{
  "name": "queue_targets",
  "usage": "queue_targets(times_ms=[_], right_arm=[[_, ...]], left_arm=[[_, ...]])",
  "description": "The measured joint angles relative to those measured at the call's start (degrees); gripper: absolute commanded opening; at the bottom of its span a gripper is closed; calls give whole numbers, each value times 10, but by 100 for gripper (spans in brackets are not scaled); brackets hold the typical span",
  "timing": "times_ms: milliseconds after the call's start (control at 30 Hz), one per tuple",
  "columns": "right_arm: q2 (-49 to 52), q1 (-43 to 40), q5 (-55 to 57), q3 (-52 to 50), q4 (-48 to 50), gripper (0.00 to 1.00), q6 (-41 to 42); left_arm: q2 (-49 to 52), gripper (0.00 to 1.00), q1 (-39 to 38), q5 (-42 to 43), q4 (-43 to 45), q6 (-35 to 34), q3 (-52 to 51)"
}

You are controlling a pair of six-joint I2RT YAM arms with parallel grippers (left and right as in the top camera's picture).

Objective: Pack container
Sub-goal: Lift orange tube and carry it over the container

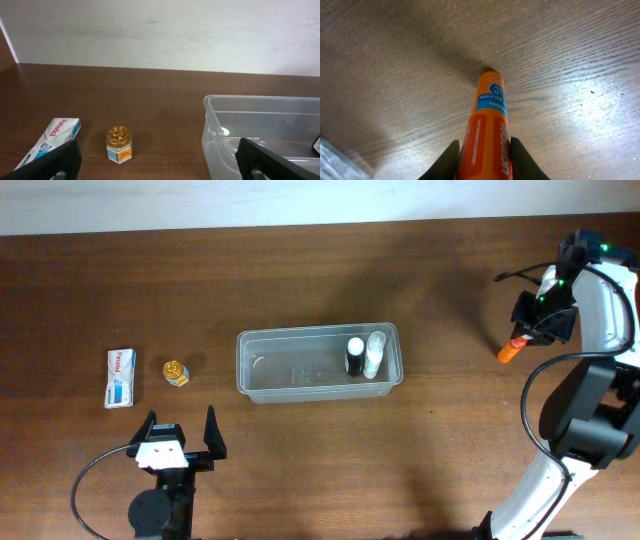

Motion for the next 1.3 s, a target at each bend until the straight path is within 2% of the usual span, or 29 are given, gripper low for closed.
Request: queue_targets(times_ms=[1033,1300], right_arm=[[-21,85,-4,4,-32,24,-15],[-55,112,-4,67,-86,24,-16]], left_arm=[[0,99,0,0,0,0,0],[0,99,0,0,0,0,0]])
